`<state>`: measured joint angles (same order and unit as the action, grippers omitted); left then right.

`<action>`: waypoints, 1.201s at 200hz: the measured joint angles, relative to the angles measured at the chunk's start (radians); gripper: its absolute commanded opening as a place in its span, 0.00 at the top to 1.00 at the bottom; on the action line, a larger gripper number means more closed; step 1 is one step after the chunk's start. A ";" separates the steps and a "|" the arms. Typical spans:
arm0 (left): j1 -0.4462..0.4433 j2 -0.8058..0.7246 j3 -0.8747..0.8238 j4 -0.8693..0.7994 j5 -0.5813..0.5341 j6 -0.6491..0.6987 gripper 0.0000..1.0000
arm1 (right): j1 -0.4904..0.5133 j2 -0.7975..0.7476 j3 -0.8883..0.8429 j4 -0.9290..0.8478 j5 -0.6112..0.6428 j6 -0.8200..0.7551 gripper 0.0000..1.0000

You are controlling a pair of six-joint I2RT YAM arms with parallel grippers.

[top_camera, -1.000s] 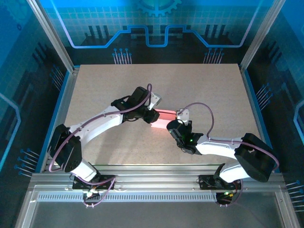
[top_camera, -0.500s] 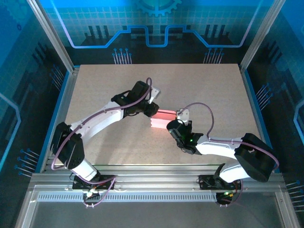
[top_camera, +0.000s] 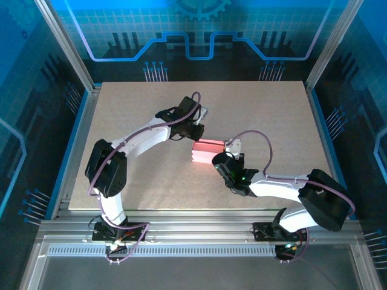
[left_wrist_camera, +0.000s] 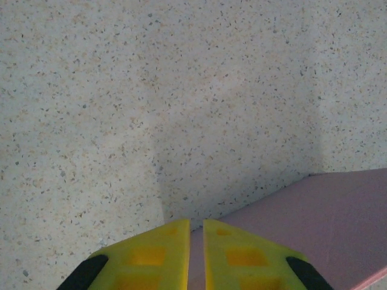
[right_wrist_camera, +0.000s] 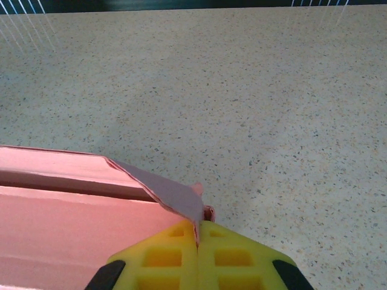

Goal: Fold the paper box

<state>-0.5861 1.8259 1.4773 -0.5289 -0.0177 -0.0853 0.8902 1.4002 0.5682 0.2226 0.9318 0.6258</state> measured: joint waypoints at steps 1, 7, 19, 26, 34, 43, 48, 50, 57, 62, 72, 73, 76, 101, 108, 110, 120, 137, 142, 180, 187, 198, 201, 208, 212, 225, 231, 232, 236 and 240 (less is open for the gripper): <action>0.000 -0.003 -0.005 0.001 0.000 -0.001 0.86 | 0.000 0.000 0.000 0.000 0.000 0.000 1.00; 0.000 -0.013 -0.024 0.004 0.000 -0.005 0.85 | 0.000 0.000 0.001 -0.002 0.000 0.001 1.00; 0.000 -0.037 -0.067 0.023 0.000 -0.019 0.86 | 0.000 0.001 0.002 -0.003 0.000 0.003 1.00; 0.000 -0.051 -0.090 0.037 0.000 -0.023 0.86 | 0.000 0.002 0.003 -0.004 -0.001 0.003 1.00; 0.000 -0.066 -0.115 0.051 0.000 -0.031 0.86 | 0.001 0.003 0.004 -0.003 -0.001 0.003 1.00; 0.000 -0.080 -0.139 0.072 0.000 -0.041 0.86 | 0.001 0.005 0.006 -0.004 -0.002 0.003 1.00; 0.000 -0.087 -0.154 0.084 0.000 -0.047 0.86 | 0.001 0.006 0.008 -0.004 -0.003 0.003 1.00; 0.000 -0.089 -0.160 0.090 0.000 -0.047 0.86 | 0.001 0.008 0.008 -0.004 -0.003 0.003 1.00; 0.000 -0.097 -0.175 0.102 0.000 -0.052 0.86 | 0.001 0.010 0.010 -0.004 -0.004 0.003 1.00; 0.000 -0.101 -0.187 0.112 0.000 -0.058 0.86 | 0.001 0.010 0.010 -0.004 -0.003 0.004 1.00; 0.000 -0.110 -0.206 0.133 0.000 -0.069 0.86 | 0.001 0.010 0.010 -0.004 -0.003 0.004 1.00; 0.000 -0.111 -0.209 0.137 0.000 -0.072 0.86 | 0.001 0.010 0.010 -0.003 -0.003 0.004 1.00; 0.000 -0.114 -0.216 0.145 0.000 -0.074 0.86 | 0.001 0.011 0.011 -0.004 -0.003 0.004 1.00; 0.000 -0.146 -0.284 0.217 0.000 -0.108 0.85 | 0.001 0.017 0.016 -0.004 -0.003 0.008 1.00; 0.000 -0.155 -0.306 0.238 0.000 -0.119 0.85 | 0.001 0.019 0.016 -0.003 -0.003 0.010 1.00; 0.000 -0.158 -0.312 0.245 0.000 -0.121 0.85 | 0.001 0.019 0.017 -0.003 -0.003 0.011 1.00; -0.002 -0.168 -0.339 0.273 0.000 -0.133 0.85 | 0.001 0.020 0.017 -0.002 -0.003 0.011 1.00; -0.004 -0.181 -0.371 0.315 -0.004 -0.153 0.85 | 0.001 0.020 0.017 -0.001 -0.003 0.011 1.00; -0.004 -0.185 -0.380 0.327 -0.005 -0.158 0.85 | 0.001 0.020 0.017 -0.001 -0.003 0.011 1.00; -0.006 -0.202 -0.432 0.402 -0.010 -0.194 0.85 | 0.001 0.020 0.016 0.000 -0.003 0.011 0.99; -0.006 -0.203 -0.436 0.408 -0.013 -0.198 0.85 | 0.001 0.020 0.016 0.000 -0.003 0.011 0.97; -0.007 -0.203 -0.438 0.411 -0.016 -0.204 0.85 | 0.002 0.018 0.016 -0.001 -0.003 0.011 0.94; -0.007 -0.203 -0.438 0.411 -0.018 -0.204 0.85 | 0.002 0.018 0.016 -0.001 -0.003 0.011 0.93; -0.008 -0.203 -0.438 0.411 -0.022 -0.204 0.85 | 0.002 0.016 0.016 -0.002 -0.004 0.011 0.90; -0.009 -0.203 -0.438 0.411 -0.024 -0.204 0.85 | 0.002 0.015 0.016 -0.003 -0.005 0.011 0.88; -0.011 -0.203 -0.436 0.407 -0.033 -0.204 0.85 | 0.003 0.008 0.015 -0.011 -0.012 0.010 0.82; -0.013 -0.203 -0.434 0.404 -0.039 -0.204 0.84 | 0.004 0.003 0.013 -0.017 -0.014 0.012 0.80; -0.013 -0.203 -0.433 0.403 -0.040 -0.204 0.84 | 0.004 0.001 0.013 -0.019 -0.014 0.009 0.79; -0.013 -0.203 -0.432 0.399 -0.043 -0.204 0.85 | 0.005 -0.003 0.011 -0.023 -0.015 0.015 0.78; -0.013 -0.203 -0.430 0.396 -0.047 -0.204 0.84 | 0.005 -0.007 0.009 -0.026 -0.017 0.011 0.77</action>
<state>-0.5987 1.6230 1.0470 -0.1333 -0.0643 -0.2890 0.8951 1.3930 0.5770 0.1970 0.9146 0.6369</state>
